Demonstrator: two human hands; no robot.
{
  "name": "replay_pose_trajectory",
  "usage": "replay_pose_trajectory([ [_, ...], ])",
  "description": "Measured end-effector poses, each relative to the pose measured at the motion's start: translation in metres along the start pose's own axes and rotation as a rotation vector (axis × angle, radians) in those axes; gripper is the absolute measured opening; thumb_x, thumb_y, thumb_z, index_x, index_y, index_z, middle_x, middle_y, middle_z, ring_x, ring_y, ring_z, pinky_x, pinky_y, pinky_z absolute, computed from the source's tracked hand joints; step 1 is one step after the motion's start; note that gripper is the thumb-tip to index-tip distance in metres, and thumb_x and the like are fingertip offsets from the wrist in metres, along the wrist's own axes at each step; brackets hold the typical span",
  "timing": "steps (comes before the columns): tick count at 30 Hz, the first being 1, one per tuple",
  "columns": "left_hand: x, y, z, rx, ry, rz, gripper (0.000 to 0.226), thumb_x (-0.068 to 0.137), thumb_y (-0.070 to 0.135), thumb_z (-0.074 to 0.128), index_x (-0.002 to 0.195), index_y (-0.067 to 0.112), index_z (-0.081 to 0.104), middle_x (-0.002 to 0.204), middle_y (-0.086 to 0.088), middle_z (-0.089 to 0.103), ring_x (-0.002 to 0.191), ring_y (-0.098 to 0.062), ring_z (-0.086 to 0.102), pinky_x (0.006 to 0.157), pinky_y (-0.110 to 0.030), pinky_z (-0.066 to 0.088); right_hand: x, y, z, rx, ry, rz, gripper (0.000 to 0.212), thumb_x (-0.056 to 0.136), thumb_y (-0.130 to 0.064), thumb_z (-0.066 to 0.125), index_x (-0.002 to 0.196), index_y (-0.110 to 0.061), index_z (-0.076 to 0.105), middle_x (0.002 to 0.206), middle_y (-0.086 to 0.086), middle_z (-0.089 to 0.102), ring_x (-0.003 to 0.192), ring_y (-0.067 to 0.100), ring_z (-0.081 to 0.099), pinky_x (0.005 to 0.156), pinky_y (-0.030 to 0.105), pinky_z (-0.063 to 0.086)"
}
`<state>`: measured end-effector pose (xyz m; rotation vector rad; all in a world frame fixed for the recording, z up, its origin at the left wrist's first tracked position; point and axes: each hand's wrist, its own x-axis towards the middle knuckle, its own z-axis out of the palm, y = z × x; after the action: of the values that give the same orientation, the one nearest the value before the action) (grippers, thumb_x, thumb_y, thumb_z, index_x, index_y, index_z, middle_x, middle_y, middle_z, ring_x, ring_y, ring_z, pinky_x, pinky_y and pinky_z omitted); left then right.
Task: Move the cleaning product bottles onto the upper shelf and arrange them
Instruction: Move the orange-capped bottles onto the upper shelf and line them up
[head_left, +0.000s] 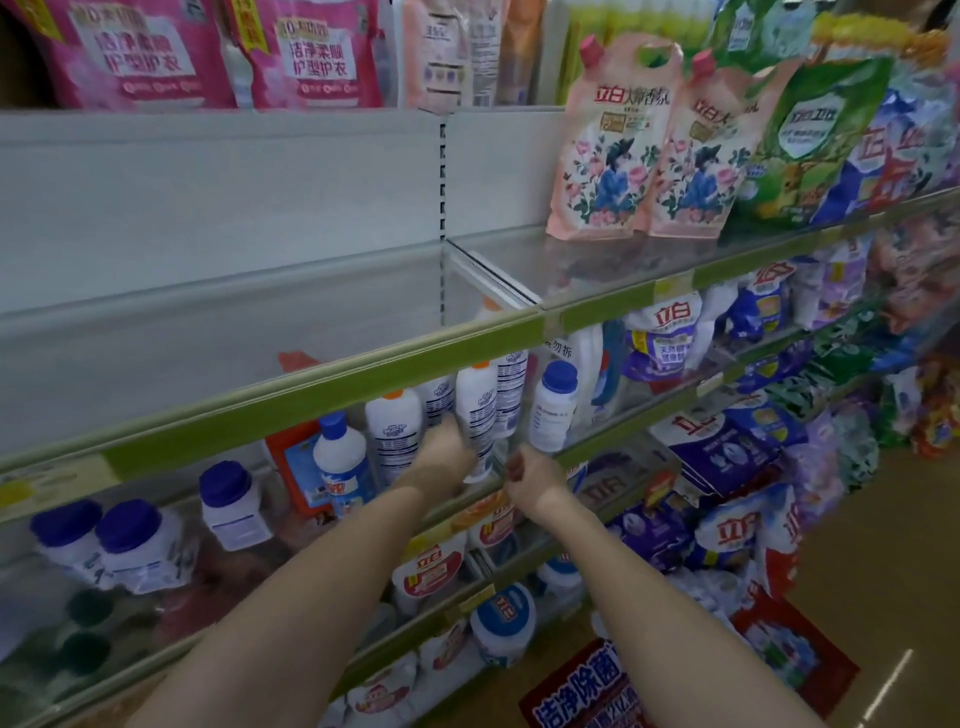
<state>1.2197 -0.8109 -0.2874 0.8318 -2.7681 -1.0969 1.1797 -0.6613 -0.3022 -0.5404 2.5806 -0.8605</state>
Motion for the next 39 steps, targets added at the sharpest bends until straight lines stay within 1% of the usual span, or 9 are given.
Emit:
replay_pose_trajectory([
  [5,0.021,0.017,0.007,-0.106,0.027,-0.118,0.035,0.088,0.029,0.072,0.113,0.013,0.055,0.101,-0.008,0.067,0.091,-0.026,0.064,0.075,-0.035,0.051,0.053,0.006,-0.009,-0.003,-0.134,-0.071,0.041,0.092,-0.010,0.068,0.131,-0.016,0.054,0.124,0.005,0.062,0.117,0.025,0.060,0.100,0.041,0.052],
  [10,0.030,0.022,0.005,-0.101,0.040,-0.145,0.049,0.082,0.033,0.081,0.123,0.012,0.063,0.118,-0.008,0.069,0.107,-0.027,0.065,0.092,-0.038,0.053,0.098,0.004,-0.006,-0.007,-0.234,-0.227,0.038,0.089,-0.013,0.071,0.124,-0.020,0.059,0.121,0.003,0.067,0.114,0.024,0.061,0.095,0.035,0.048],
  [13,0.031,0.022,0.009,-0.138,0.087,-0.185,0.056,0.076,0.035,0.086,0.123,0.012,0.066,0.121,-0.008,0.070,0.108,-0.027,0.066,0.094,-0.042,0.054,0.116,0.005,-0.002,-0.013,-0.320,-0.272,0.056,0.078,-0.014,0.083,0.128,-0.018,0.057,0.120,0.001,0.066,0.114,0.021,0.060,0.092,0.032,0.045],
  [18,0.021,0.027,0.023,-0.134,0.195,-0.240,0.056,0.077,0.033,0.085,0.123,0.011,0.063,0.120,-0.008,0.070,0.108,-0.027,0.064,0.091,-0.038,0.052,0.140,0.024,0.018,-0.023,-0.315,-0.310,0.078,0.062,-0.036,0.093,0.127,-0.031,0.050,0.123,-0.005,0.067,0.115,0.023,0.062,0.100,0.048,0.051],
  [22,0.014,0.030,0.030,-0.190,0.227,-0.267,0.058,0.075,0.032,0.087,0.124,0.013,0.062,0.118,-0.004,0.071,0.106,-0.024,0.065,0.094,-0.041,0.053,0.130,0.023,0.010,0.014,-0.316,-0.322,0.065,0.070,-0.030,0.090,0.123,-0.026,0.052,0.118,-0.002,0.068,0.110,0.024,0.064,0.097,0.048,0.052],
  [26,0.002,0.039,0.030,-0.393,0.276,-0.299,0.058,0.075,0.008,0.085,0.126,0.009,0.059,0.113,-0.003,0.068,0.111,-0.023,0.063,0.095,-0.036,0.049,0.115,0.029,0.010,0.075,-0.292,-0.372,0.056,0.073,-0.028,0.089,0.117,-0.031,0.055,0.114,-0.005,0.069,0.108,0.023,0.064,0.096,0.047,0.053],
  [29,-0.005,0.041,0.026,-0.442,0.291,-0.306,0.054,0.071,0.000,0.086,0.120,0.004,0.064,0.119,-0.011,0.069,0.115,-0.029,0.063,0.100,-0.043,0.050,0.104,0.035,0.012,0.130,-0.245,-0.408,0.053,0.073,-0.027,0.088,0.117,-0.027,0.058,0.109,-0.007,0.069,0.102,0.018,0.064,0.092,0.041,0.056],
  [33,-0.029,0.037,0.027,-0.443,0.284,-0.265,0.055,0.068,-0.004,0.087,0.117,0.007,0.064,0.114,-0.009,0.069,0.117,-0.031,0.062,0.101,-0.049,0.050,0.076,0.038,0.011,0.280,-0.175,-0.389,0.050,0.067,-0.019,0.090,0.106,-0.030,0.060,0.101,-0.011,0.068,0.097,0.015,0.064,0.086,0.040,0.058],
  [39,-0.073,0.029,0.023,-0.456,0.241,-0.208,0.049,0.073,0.003,0.085,0.117,0.009,0.065,0.116,-0.008,0.070,0.113,-0.024,0.062,0.102,-0.043,0.048,0.020,0.033,0.005,0.113,-0.183,-0.339,0.049,0.066,-0.032,0.091,0.103,-0.036,0.059,0.099,-0.011,0.067,0.096,0.017,0.064,0.079,0.033,0.054],
])
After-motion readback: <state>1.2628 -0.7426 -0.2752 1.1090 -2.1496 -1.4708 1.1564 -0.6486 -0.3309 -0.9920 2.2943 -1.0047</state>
